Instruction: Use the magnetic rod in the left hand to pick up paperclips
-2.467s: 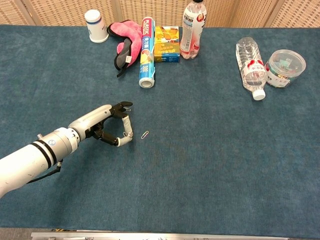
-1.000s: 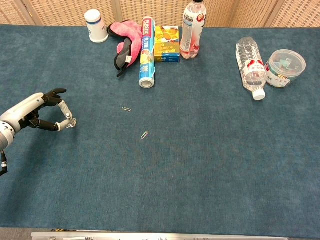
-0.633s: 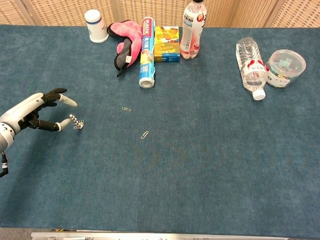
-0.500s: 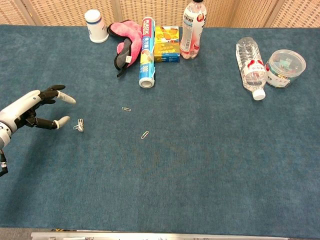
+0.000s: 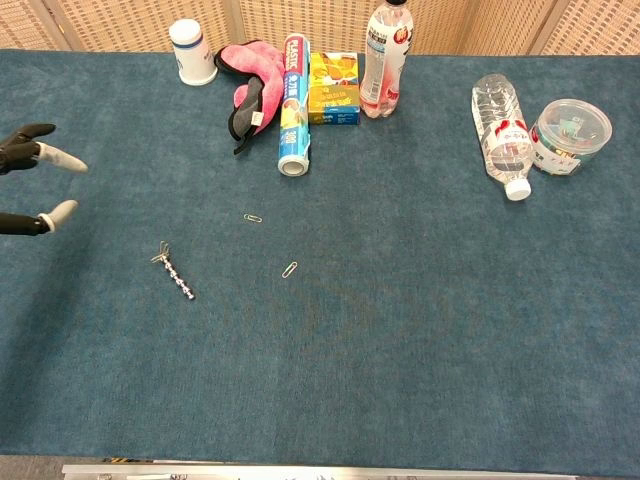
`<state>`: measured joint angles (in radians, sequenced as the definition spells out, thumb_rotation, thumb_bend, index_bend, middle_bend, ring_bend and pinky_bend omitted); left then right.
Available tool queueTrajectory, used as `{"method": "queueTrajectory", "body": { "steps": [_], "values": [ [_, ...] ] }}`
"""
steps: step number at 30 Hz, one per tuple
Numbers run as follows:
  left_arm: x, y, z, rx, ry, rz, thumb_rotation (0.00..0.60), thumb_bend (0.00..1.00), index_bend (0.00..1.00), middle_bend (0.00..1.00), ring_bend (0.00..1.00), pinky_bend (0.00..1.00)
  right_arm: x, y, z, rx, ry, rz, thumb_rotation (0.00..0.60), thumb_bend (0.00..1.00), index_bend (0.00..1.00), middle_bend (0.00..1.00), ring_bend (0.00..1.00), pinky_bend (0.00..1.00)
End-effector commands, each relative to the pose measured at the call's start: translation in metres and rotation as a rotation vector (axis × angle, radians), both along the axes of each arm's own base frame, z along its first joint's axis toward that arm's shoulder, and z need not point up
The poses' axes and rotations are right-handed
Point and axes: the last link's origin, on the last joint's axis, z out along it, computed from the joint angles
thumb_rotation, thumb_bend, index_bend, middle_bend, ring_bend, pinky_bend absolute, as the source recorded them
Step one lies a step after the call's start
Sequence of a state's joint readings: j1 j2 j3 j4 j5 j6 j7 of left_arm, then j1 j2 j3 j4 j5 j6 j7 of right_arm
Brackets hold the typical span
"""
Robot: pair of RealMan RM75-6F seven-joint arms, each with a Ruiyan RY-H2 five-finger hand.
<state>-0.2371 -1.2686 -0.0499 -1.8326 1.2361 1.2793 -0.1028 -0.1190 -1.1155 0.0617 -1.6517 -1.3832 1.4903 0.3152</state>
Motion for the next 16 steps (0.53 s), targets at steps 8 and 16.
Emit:
{"method": "queueTrajectory", "body": {
  "steps": [8,16],
  "values": [
    [-0.032,-0.054,0.042,0.144,0.169,0.088,0.600,0.36,0.36,0.00,0.00,0.09,0.006,0.004,-0.002,0.007,0.001,0.007,0.600,0.31,0.60,0.45,0.37,0.54],
    [-0.029,-0.077,0.055,0.143,0.160,0.078,0.600,0.36,0.37,0.00,0.00,0.10,0.007,0.002,-0.006,0.018,-0.018,-0.016,0.600,0.31,0.60,0.45,0.37,0.54]
  ]
}}
